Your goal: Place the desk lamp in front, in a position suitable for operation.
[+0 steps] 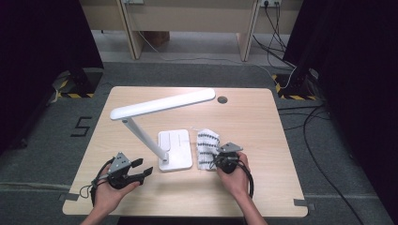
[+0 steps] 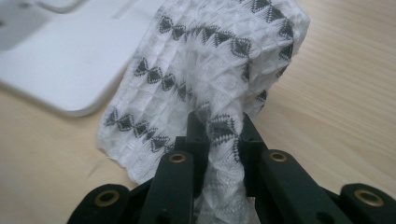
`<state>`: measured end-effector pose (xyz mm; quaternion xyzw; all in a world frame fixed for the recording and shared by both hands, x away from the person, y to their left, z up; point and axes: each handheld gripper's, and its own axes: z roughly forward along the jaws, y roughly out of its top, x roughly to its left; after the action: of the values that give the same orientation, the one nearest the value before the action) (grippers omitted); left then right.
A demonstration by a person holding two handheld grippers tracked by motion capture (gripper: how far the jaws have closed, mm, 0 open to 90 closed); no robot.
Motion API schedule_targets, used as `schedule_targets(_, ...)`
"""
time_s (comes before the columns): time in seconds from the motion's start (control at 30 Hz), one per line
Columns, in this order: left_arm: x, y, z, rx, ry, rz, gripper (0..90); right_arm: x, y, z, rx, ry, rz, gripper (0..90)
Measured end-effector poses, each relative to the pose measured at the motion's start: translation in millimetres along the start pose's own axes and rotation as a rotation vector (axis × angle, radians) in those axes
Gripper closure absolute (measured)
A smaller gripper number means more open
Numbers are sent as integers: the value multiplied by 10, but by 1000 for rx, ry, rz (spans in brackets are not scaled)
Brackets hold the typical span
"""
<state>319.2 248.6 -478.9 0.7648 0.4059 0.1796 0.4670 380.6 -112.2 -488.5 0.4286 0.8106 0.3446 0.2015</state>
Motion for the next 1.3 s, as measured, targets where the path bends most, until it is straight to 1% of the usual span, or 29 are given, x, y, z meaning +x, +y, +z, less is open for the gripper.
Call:
schedule_targets(0.1, -53, 33, 7, -3, -23, 12, 416, 157, -18, -79, -13, 42, -45, 807)
schedule_targets(0.17, -89, 59, 24, -7, -37, 18, 411, 248, -48, -116, -14, 72, -57, 807)
schedule_targets(0.23, -127, 87, 52, -8, -59, 21, 404, 332, -79, -151, -21, 93, -69, 807)
schedule_targets(0.33, -169, 118, 95, -5, -80, 28, 392, 472, -112, -203, -35, 125, -90, 807)
schedule_targets(0.53, -242, 158, 186, 6, -132, 15, 364, 751, -123, -247, -65, 194, -156, 807)
schedule_targets(0.63, -264, 174, 207, 5, -153, 19, 343, 879, -109, -261, -74, 221, -191, 807)
schedule_targets(0.77, -267, 181, 215, 14, -171, 10, 314, 984, -88, -266, -80, 248, -218, 806)
schedule_targets(0.83, -272, 177, 219, 15, -184, -2, 298, 1027, -74, -263, -84, 261, -231, 807)
schedule_targets(0.97, -286, 182, 228, 16, -201, -11, 277, 1099, -58, -225, -89, 285, -256, 806)
schedule_targets(1.07, -283, 183, 243, 17, -214, -26, 257, 1152, -58, -198, -88, 305, -272, 806)
schedule_targets(1.2, -269, 179, 270, 20, -231, -71, 242, 1219, -57, -190, -92, 318, -293, 807)
schedule_targets(1.3, -262, 183, 279, 21, -239, -88, 234, 1249, -56, -182, -90, 327, -305, 806)
